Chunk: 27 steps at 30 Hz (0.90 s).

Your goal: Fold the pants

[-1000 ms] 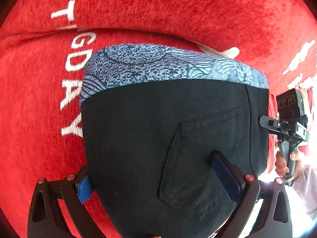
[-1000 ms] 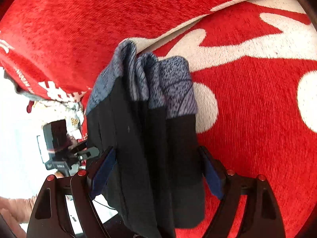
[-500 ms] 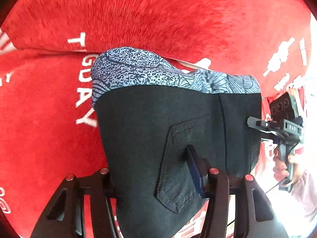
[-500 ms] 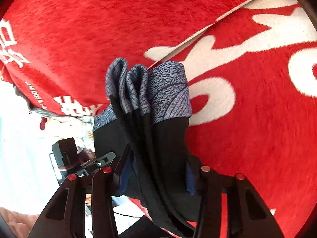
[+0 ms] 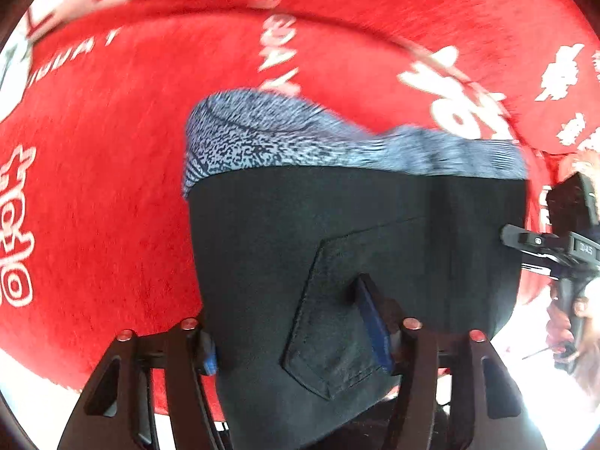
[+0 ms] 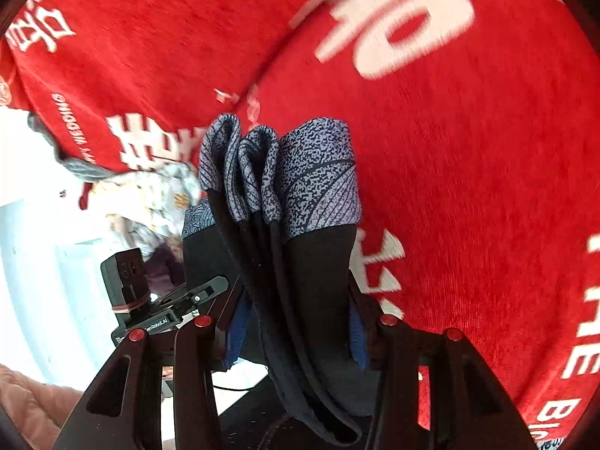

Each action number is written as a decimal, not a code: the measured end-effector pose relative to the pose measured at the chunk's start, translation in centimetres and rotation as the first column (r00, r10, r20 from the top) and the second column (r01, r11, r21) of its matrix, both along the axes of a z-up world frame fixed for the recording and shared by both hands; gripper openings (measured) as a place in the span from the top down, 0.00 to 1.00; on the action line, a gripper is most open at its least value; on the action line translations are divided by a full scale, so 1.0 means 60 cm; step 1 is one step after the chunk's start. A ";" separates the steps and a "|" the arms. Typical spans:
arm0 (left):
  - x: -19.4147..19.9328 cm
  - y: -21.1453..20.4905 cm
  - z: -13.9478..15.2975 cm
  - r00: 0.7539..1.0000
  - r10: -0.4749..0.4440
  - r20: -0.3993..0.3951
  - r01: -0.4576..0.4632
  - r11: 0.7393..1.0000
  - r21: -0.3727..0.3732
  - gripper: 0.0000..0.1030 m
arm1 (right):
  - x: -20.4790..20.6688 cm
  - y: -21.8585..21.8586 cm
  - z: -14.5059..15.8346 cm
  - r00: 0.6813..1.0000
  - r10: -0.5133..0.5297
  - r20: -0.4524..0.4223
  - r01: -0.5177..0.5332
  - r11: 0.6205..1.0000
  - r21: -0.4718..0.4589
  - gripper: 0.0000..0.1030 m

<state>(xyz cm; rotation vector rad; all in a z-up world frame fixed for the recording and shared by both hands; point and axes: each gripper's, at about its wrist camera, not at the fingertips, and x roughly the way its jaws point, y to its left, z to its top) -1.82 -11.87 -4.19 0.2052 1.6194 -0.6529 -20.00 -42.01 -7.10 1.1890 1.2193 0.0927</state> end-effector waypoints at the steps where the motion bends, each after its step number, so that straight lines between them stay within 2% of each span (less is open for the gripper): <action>1: -0.005 0.007 0.001 1.000 0.018 0.013 -0.017 1.000 -0.010 0.29 | 0.001 0.006 -0.014 1.000 0.005 -0.018 -0.005 1.000 -0.024 0.52; 3: -0.002 0.001 0.001 0.998 0.025 0.051 -0.026 1.000 0.006 0.17 | -0.004 -0.003 -0.028 0.999 -0.008 -0.037 0.006 0.998 -0.061 0.48; 5: -0.003 -0.009 0.009 0.996 0.004 0.093 -0.008 0.999 0.042 0.17 | -0.003 -0.012 -0.038 0.997 -0.036 -0.070 0.031 0.997 -0.064 0.41; 8: -0.011 -0.034 0.021 0.985 -0.050 0.164 0.030 0.992 0.123 0.17 | 0.013 -0.004 -0.016 0.995 0.007 -0.101 -0.023 0.988 -0.156 0.31; 10: -0.017 -0.056 0.030 0.967 -0.098 0.235 0.053 0.981 0.189 0.17 | 0.020 0.005 0.008 0.992 0.025 -0.120 -0.052 0.973 -0.223 0.21; 12: -0.020 -0.040 0.051 0.948 -0.139 0.285 0.071 0.969 0.237 0.17 | 0.019 0.007 0.036 0.990 0.023 -0.138 -0.063 0.953 -0.296 0.21; 17: -0.017 -0.044 0.067 0.937 -0.155 0.312 0.069 0.961 0.269 0.17 | 0.011 0.000 0.086 0.988 -0.021 -0.156 -0.044 0.913 -0.406 0.21; 21: -0.012 -0.036 0.075 0.944 -0.142 0.299 0.055 0.958 0.281 0.17 | 0.018 0.013 0.125 0.987 -0.040 -0.156 -0.040 0.877 -0.480 0.21; 27: -0.015 -0.016 0.078 0.954 -0.117 0.277 0.033 0.957 0.288 0.17 | 0.041 0.066 0.149 0.986 -0.005 -0.167 -0.087 0.838 -0.539 0.19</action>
